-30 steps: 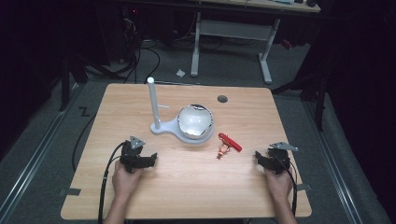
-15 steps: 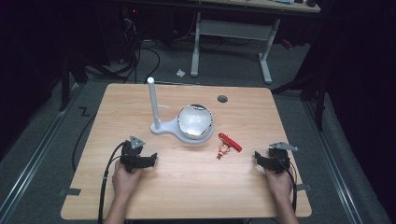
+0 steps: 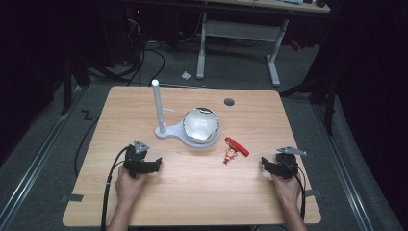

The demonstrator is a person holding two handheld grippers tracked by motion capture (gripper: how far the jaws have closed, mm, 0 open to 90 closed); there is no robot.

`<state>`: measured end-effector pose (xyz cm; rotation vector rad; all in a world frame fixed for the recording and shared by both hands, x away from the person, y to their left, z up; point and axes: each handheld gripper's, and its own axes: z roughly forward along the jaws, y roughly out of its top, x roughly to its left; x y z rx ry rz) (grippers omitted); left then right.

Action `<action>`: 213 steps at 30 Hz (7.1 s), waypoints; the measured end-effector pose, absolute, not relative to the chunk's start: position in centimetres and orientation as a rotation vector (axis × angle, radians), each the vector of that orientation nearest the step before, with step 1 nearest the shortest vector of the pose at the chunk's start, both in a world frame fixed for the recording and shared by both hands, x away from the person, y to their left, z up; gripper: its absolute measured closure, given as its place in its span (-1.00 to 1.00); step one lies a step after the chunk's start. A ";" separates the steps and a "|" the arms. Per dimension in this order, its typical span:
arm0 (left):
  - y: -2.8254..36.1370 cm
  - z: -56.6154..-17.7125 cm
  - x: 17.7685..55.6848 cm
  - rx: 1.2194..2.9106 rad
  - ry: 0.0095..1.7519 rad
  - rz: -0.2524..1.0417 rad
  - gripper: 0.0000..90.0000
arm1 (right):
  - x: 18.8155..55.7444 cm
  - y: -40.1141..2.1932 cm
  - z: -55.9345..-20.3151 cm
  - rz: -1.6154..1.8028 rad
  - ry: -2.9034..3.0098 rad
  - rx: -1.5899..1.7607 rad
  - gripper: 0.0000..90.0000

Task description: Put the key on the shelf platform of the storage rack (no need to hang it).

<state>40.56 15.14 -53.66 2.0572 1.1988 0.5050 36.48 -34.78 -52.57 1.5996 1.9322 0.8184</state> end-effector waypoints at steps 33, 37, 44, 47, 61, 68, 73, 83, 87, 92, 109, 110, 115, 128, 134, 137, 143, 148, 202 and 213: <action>15.1 -53.7 40.6 2.057 1.199 0.505 -0.62 | 38.0 -27.0 -50.6 1.004 2.102 1.436 -0.54; 15.1 -53.7 40.6 2.057 1.199 0.505 -0.62 | 38.7 -26.4 -50.7 0.995 2.094 1.440 -0.64; 15.1 -53.7 40.6 2.057 1.199 0.505 -0.62 | 40.6 -25.3 -51.4 0.950 2.102 1.473 -0.79; 15.1 -53.7 40.6 2.057 1.199 0.505 -0.62 | 41.2 -24.9 -51.6 0.930 2.118 1.475 -0.83; 15.1 -53.7 40.6 2.056 1.199 0.505 -0.62 | 41.5 -24.2 -52.6 0.909 2.188 1.452 -0.41; 15.1 -53.7 40.6 2.056 1.199 0.505 -0.62 | 41.2 -23.8 -52.5 0.879 2.194 1.384 0.07; 15.1 -53.7 40.6 2.056 1.199 0.505 -0.62 | 41.1 -23.9 -52.4 0.876 2.218 1.362 0.15; 15.1 -53.7 40.7 2.057 1.197 0.505 -0.62 | 41.4 -23.9 -52.5 0.888 2.242 1.301 0.47; 15.1 -53.7 40.7 2.056 1.198 0.505 -0.62 | 41.4 -24.0 -52.5 0.892 2.241 1.295 0.47; 15.1 -53.7 40.7 2.052 1.200 0.503 -0.61 | 41.3 -24.7 -52.1 0.948 2.234 1.314 0.48; 15.1 -53.7 40.7 2.051 1.201 0.503 -0.61 | 38.9 -28.2 -47.9 1.056 2.141 1.305 0.48; 15.1 -53.7 40.7 2.055 1.197 0.502 -0.61 | 38.9 -28.2 -47.9 1.056 2.141 1.305 0.48; 15.1 -53.7 40.6 2.056 1.196 0.501 -0.61 | 38.8 -28.6 -47.3 1.073 2.147 1.292 0.48; 15.2 -53.7 40.6 2.050 1.203 0.503 -0.60 | 38.3 -28.9 -45.5 1.122 2.148 1.262 0.48; 15.2 -53.7 40.6 2.050 1.203 0.503 -0.60 | 38.0 -28.6 -44.5 1.159 2.154 1.222 0.48; 15.2 -53.7 40.6 2.050 1.204 0.505 -0.60 | 38.1 -28.6 -44.3 1.172 2.159 1.208 0.48; 15.2 -53.7 40.6 2.054 1.203 0.505 -0.61 | 38.1 -28.3 -43.7 1.217 2.169 1.184 0.48; 15.2 -53.7 40.6 2.055 1.201 0.505 -0.62 | 38.4 -27.3 -43.0 1.229 2.191 1.143 0.48; 15.2 -53.7 40.6 2.057 1.195 0.504 -0.60 | 45.6 -16.6 -42.4 1.225 2.412 0.931 0.48; 15.2 -53.7 40.6 2.057 1.195 0.505 -0.61 | 46.8 -16.4 -43.8 1.197 2.427 1.000 0.48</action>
